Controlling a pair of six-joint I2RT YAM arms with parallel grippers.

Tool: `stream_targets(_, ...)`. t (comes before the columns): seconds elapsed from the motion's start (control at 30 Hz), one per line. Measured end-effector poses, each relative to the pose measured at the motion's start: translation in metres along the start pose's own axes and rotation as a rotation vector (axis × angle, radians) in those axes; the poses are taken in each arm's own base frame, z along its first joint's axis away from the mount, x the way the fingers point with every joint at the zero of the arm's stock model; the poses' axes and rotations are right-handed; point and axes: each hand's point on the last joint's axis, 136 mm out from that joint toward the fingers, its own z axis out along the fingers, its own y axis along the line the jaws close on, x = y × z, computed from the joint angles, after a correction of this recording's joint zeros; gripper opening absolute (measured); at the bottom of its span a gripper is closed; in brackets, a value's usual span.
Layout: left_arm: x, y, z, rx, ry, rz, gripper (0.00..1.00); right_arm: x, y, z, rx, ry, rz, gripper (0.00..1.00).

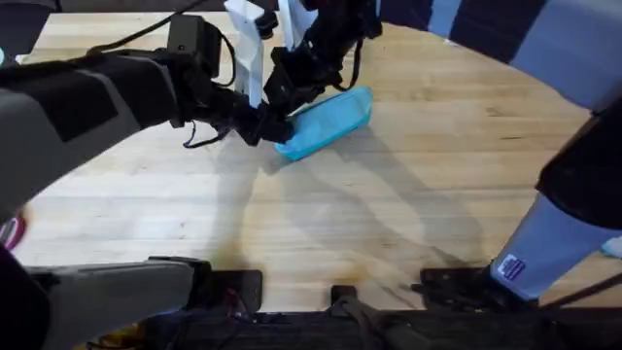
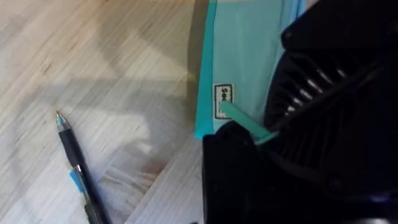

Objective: Unzip the bag, pick up the pens from the table one at a time and place them inside, then zip the bag closed.

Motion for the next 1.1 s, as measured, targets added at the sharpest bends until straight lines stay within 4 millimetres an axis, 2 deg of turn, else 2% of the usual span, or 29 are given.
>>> stream_targets(0.43, 0.0, 0.0, 0.0, 0.0, 0.0, -0.001, 0.042, -0.001, -0.001, 0.0, -0.003, 0.0, -0.002, 0.032)
stream_targets(0.67, -0.001, -0.001, 0.001, 0.002, -0.002, 0.005, 0.042, -0.001, -0.009, -0.008, 0.006, 0.005, -0.031, 0.148)
stream_targets(0.83, -0.002, 0.0, 0.001, -0.001, -0.006, 0.009, 0.042, -0.002, -0.022, -0.035, 0.054, -0.031, -0.062, 0.258)
stream_targets(0.97, -0.004, 0.001, 0.001, -0.004, -0.011, 0.014, 0.041, -0.01, -0.039, -0.065, 0.09, -0.096, -0.057, 0.386)
stream_targets(1.03, -0.004, 0.001, 0.001, -0.004, -0.011, 0.013, 0.042, -0.014, -0.049, -0.078, 0.108, -0.125, -0.046, 0.471)
stream_targets(1.07, -0.004, 0.001, 0.001, -0.004, -0.011, 0.014, 0.042, -0.016, -0.055, -0.085, 0.119, -0.138, -0.039, 0.554)
stream_targets(1.1, -0.004, 0.001, 0.001, -0.004, -0.011, 0.014, 0.042, -0.017, -0.061, -0.091, 0.128, -0.15, -0.03, 0.688)
